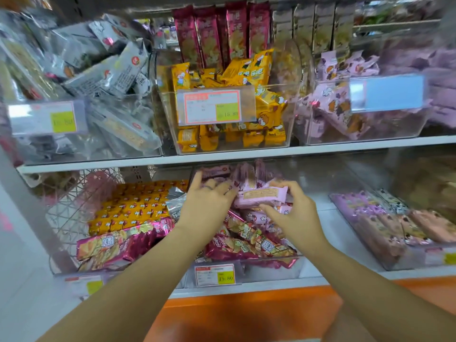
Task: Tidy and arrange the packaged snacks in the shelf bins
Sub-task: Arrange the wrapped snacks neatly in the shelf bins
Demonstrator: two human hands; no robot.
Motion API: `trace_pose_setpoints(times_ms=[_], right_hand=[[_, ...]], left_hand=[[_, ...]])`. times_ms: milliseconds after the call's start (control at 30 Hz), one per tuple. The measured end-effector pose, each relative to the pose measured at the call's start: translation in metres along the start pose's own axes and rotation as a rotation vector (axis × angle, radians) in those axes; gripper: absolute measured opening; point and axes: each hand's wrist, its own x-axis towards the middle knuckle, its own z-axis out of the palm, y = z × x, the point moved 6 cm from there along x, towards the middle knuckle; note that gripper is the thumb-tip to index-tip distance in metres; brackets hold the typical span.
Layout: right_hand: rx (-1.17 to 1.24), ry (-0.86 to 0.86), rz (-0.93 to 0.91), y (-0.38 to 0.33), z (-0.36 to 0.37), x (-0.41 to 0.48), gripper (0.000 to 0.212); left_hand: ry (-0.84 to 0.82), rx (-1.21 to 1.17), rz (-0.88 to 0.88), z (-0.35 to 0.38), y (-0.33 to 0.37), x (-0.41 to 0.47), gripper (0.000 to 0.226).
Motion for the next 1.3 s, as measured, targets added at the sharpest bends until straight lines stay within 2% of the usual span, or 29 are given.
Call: trace_pose_setpoints(times_ms=[200, 267, 400, 433, 533, 667, 800, 900, 967, 1033, 1133, 1300], right_hand=[[0.029, 0.075, 0.032, -0.008, -0.016, -0.018, 0.034], [0.067, 0.134, 0.03, -0.014, -0.023, -0.023, 0.035], [0.056, 0.239, -0.03, -0.021, -0.033, -0.016, 0.042], [0.039, 0.247, -0.05, -0.02, -0.034, -0.012, 0.043], [-0.077, 0.24, -0.082, -0.008, -0.026, 0.008, 0.041], [-0.357, 0.142, -0.023, 0.004, -0.001, 0.036, 0.026], [-0.452, -0.212, -0.026, 0.01, 0.029, 0.046, 0.042], [-0.438, -0.305, -0.018, 0.009, 0.021, 0.049, 0.049], [-0.506, -0.33, -0.023, 0.01, 0.014, 0.05, 0.05], [-0.572, -0.335, -0.033, 0.011, 0.009, 0.05, 0.052], [-0.551, -0.337, -0.036, 0.011, 0.003, 0.047, 0.055], [-0.511, -0.351, -0.096, -0.009, -0.008, 0.038, 0.045]], left_hand=[[-0.067, 0.005, -0.017, 0.002, -0.001, 0.002, 0.068], [-0.067, -0.016, -0.015, 0.007, 0.002, 0.003, 0.062], [0.215, -0.138, 0.01, -0.007, -0.002, -0.005, 0.05], [0.245, -0.159, 0.017, -0.008, -0.005, -0.008, 0.051], [0.202, -0.145, 0.02, -0.001, -0.008, -0.011, 0.061], [0.053, -0.074, 0.041, -0.006, 0.004, -0.005, 0.05], [-0.005, -0.022, 0.047, -0.001, 0.004, 0.004, 0.031], [-0.06, -0.043, -0.033, 0.005, -0.005, 0.013, 0.022], [-0.104, -0.046, -0.095, 0.001, -0.007, 0.014, 0.007], [-0.116, -0.007, -0.141, -0.003, -0.004, 0.019, 0.015], [-0.127, 0.014, -0.149, -0.005, -0.001, 0.019, 0.029], [0.015, -0.199, -0.162, -0.026, -0.005, 0.008, 0.032]])
